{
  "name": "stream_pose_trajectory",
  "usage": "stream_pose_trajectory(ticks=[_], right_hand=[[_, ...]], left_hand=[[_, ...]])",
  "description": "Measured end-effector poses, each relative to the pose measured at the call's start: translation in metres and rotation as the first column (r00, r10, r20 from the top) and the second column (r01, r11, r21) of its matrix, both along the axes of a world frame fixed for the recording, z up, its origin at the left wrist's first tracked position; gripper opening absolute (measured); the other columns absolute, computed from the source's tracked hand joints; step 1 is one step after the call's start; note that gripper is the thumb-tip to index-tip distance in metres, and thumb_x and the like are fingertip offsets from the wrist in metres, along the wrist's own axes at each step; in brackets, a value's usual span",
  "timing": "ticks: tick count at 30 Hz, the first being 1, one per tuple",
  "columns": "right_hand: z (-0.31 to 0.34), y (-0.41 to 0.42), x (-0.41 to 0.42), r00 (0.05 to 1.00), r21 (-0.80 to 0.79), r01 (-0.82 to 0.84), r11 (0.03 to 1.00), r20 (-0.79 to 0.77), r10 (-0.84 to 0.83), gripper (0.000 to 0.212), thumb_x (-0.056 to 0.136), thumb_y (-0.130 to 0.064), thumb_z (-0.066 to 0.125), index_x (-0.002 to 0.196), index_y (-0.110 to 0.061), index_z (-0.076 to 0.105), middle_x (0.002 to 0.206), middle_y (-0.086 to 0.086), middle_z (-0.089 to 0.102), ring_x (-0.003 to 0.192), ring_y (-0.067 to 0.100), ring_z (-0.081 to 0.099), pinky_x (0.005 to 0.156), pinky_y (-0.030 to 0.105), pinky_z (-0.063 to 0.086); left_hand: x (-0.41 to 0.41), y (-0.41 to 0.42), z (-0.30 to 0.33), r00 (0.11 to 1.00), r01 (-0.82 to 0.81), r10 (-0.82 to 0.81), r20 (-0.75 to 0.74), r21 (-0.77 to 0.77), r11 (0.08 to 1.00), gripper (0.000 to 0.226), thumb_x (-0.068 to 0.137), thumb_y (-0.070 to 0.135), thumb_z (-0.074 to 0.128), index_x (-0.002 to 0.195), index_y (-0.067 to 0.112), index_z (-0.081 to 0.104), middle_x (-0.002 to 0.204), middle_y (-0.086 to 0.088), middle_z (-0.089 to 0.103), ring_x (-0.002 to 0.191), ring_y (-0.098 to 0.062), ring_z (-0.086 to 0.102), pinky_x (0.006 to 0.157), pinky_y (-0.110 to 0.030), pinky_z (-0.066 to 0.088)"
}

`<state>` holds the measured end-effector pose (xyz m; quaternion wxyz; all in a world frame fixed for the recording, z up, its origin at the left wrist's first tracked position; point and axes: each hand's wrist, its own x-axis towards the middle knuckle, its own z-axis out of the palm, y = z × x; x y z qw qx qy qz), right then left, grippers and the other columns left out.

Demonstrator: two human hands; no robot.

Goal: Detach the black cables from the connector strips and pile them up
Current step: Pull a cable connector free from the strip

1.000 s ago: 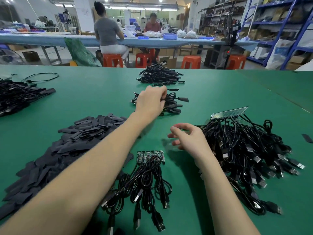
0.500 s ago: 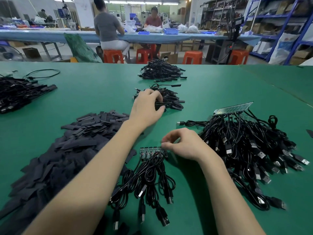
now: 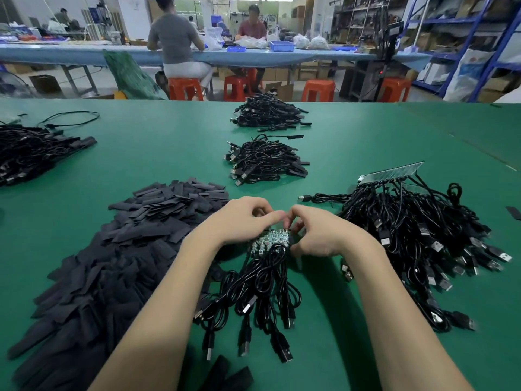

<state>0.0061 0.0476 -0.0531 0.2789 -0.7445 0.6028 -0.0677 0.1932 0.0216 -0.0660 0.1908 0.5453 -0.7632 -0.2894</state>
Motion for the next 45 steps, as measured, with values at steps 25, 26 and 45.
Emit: stream_pose_trajectory(ticks=[25, 26, 45], right_hand=[[-0.026, -0.002, -0.005, 0.351, 0.458, -0.012, 0.889, 0.835, -0.425, 0.023, 0.068, -0.02, 0.079, 0.088, -0.01, 0.077, 0.064, -0.006, 0.056, 0.048, 0.001, 0.037, 0.04, 0.012, 0.03], [-0.025, -0.002, -0.004, 0.317, 0.477, -0.029, 0.878, 0.838, -0.445, 0.017, 0.069, -0.018, 0.077, 0.084, -0.01, 0.077, 0.064, -0.005, 0.057, 0.047, 0.001, 0.036, 0.04, 0.011, 0.03], [0.003, 0.006, -0.022, 0.256, 0.397, -0.047, 0.917, 0.892, -0.373, 0.026, 0.062, -0.023, 0.092, 0.073, -0.022, 0.068, 0.057, -0.012, 0.044, 0.049, 0.0, 0.034, 0.04, 0.011, 0.027]], left_hand=[[0.013, 0.007, -0.004, 0.692, 0.346, 0.07, -0.718, 0.416, 0.841, 0.022, 0.075, 0.013, 0.075, 0.097, 0.008, 0.076, 0.093, -0.009, 0.074, 0.077, -0.013, 0.069, 0.073, -0.022, 0.055], [0.014, 0.007, -0.004, 0.687, 0.351, 0.074, -0.723, 0.419, 0.837, 0.023, 0.076, 0.013, 0.074, 0.099, 0.007, 0.076, 0.095, -0.01, 0.074, 0.078, -0.014, 0.069, 0.074, -0.023, 0.056], [0.019, 0.002, 0.005, 0.945, 0.119, -0.062, -0.321, 0.161, 0.98, 0.011, 0.089, 0.029, 0.075, 0.1, 0.027, 0.074, 0.101, 0.011, 0.076, 0.096, -0.004, 0.07, 0.097, -0.028, 0.048]])
